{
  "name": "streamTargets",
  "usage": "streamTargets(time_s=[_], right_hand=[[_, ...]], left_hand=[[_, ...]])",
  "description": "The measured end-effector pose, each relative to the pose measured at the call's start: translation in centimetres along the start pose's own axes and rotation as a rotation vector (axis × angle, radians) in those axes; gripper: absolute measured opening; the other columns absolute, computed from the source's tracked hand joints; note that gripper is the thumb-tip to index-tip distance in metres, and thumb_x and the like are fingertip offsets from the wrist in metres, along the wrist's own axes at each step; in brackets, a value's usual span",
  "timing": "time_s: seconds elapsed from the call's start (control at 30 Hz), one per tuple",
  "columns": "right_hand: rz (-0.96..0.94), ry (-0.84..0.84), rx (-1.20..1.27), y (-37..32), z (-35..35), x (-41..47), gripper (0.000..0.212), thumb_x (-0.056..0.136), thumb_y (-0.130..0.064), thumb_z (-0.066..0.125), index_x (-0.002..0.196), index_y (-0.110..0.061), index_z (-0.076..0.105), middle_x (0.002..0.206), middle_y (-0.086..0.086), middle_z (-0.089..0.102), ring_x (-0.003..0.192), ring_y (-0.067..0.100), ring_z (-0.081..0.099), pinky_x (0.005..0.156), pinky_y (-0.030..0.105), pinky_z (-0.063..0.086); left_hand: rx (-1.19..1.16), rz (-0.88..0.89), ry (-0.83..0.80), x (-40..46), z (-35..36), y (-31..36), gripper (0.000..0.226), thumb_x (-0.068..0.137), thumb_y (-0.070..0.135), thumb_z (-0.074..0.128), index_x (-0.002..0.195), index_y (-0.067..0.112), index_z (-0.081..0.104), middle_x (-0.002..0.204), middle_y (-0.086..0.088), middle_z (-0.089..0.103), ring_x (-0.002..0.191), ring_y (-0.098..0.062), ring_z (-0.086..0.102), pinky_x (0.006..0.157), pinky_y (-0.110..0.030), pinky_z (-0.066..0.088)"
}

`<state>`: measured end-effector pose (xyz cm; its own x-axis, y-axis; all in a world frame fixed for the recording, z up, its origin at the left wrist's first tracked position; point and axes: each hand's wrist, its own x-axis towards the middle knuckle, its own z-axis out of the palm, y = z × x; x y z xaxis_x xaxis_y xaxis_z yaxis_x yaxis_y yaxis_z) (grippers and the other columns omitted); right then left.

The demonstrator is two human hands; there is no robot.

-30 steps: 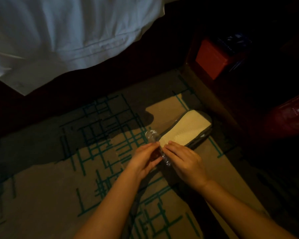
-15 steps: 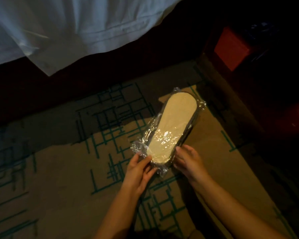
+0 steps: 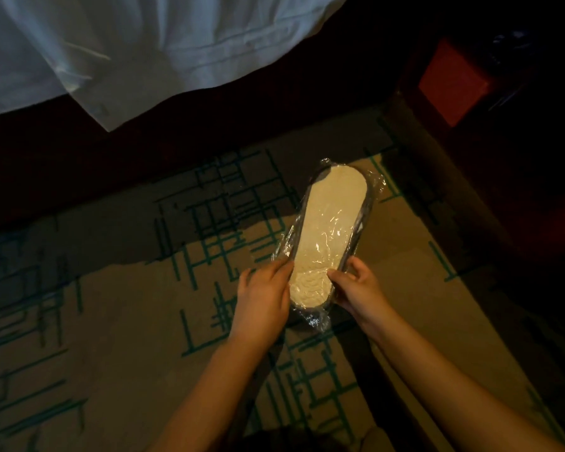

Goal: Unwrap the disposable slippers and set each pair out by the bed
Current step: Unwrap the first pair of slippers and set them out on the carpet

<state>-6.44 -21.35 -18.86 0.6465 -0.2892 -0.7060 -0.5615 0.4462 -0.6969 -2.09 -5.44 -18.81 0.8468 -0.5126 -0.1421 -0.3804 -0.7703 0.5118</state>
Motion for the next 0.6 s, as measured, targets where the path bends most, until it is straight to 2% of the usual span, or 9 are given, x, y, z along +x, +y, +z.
streamTargets(time_s=[0.07,0.1,0.17,0.23,0.3,0.37,0.47,0.53,0.6], right_hand=[[-0.026,-0.008,-0.03,-0.1,-0.1,0.2,0.018,0.091,-0.006,0.051,0.107,-0.015,0.054,0.088,-0.001,0.066,0.08,0.015,0.064,0.074,0.032,0.054],[-0.03,-0.018,-0.042,-0.2,-0.1,0.2,0.026,0.091,-0.007,0.052,0.116,-0.012,0.051,0.09,0.0,0.067,0.081,0.016,0.065,0.076,0.034,0.054],[-0.038,-0.028,-0.062,-0.2,-0.3,0.3,0.034,0.091,-0.007,0.052,0.124,-0.008,0.047,0.093,0.002,0.067,0.083,0.017,0.064,0.08,0.037,0.053],[-0.033,-0.026,-0.07,-0.1,-0.5,0.3,0.039,0.091,-0.008,0.053,0.129,-0.006,0.043,0.099,0.006,0.066,0.087,0.02,0.064,0.084,0.04,0.052],[-0.012,0.01,-0.056,0.0,-0.7,0.6,0.046,0.09,-0.011,0.055,0.134,-0.008,0.04,0.108,0.009,0.065,0.097,0.024,0.062,0.094,0.047,0.05],[0.005,0.044,-0.013,-0.2,-1.1,1.1,0.045,0.09,-0.013,0.055,0.133,-0.012,0.042,0.111,0.009,0.064,0.102,0.026,0.06,0.098,0.05,0.047],[0.026,0.098,0.12,-1.0,-1.8,1.9,0.039,0.09,-0.012,0.055,0.128,-0.015,0.048,0.113,0.008,0.063,0.1,0.024,0.06,0.094,0.044,0.05],[0.019,0.098,0.138,-1.3,-1.9,2.1,0.036,0.09,-0.011,0.055,0.125,-0.015,0.049,0.108,0.006,0.063,0.099,0.022,0.06,0.092,0.042,0.05],[0.011,0.077,0.109,-1.1,-1.5,2.0,0.024,0.09,-0.01,0.054,0.114,-0.015,0.054,0.104,0.005,0.064,0.098,0.023,0.06,0.093,0.043,0.051]], left_hand=[[-0.021,-0.001,0.016,0.0,0.2,-0.4,0.04,0.089,0.017,0.046,0.128,0.021,0.05,0.12,-0.007,0.06,0.11,-0.026,0.054,0.099,-0.041,0.038],[-0.031,0.005,0.021,0.0,0.2,-0.5,0.038,0.088,0.016,0.049,0.125,0.02,0.053,0.114,-0.009,0.062,0.106,-0.026,0.055,0.094,-0.04,0.04],[-0.027,0.016,0.033,0.0,0.2,-0.5,0.031,0.085,0.017,0.056,0.116,0.019,0.058,0.107,-0.006,0.063,0.103,-0.024,0.055,0.09,-0.035,0.037],[-0.001,0.061,0.08,0.0,0.0,-0.3,0.017,0.081,0.017,0.062,0.098,0.019,0.064,0.095,-0.002,0.066,0.095,-0.022,0.057,0.084,-0.031,0.034],[0.01,0.134,0.125,-0.3,0.1,-0.6,0.007,0.078,0.018,0.064,0.084,0.02,0.065,0.085,0.001,0.066,0.088,-0.018,0.057,0.084,-0.03,0.035],[-0.015,0.198,0.146,-0.8,0.6,-1.0,0.009,0.08,0.024,0.057,0.084,0.022,0.065,0.084,0.003,0.065,0.089,-0.009,0.051,0.089,-0.029,0.036],[0.007,0.244,0.145,-2.0,1.3,-2.3,0.016,0.079,0.027,0.05,0.086,0.022,0.065,0.086,0.003,0.065,0.091,-0.005,0.045,0.09,-0.035,0.041],[0.062,0.181,0.118,-2.6,1.7,-3.6,0.023,0.078,0.026,0.048,0.092,0.023,0.066,0.093,0.003,0.068,0.098,-0.006,0.047,0.095,-0.044,0.041],[0.101,0.083,0.048,-2.9,2.0,-4.4,0.032,0.079,0.025,0.047,0.105,0.022,0.065,0.108,0.001,0.069,0.112,-0.009,0.05,0.102,-0.051,0.033]])
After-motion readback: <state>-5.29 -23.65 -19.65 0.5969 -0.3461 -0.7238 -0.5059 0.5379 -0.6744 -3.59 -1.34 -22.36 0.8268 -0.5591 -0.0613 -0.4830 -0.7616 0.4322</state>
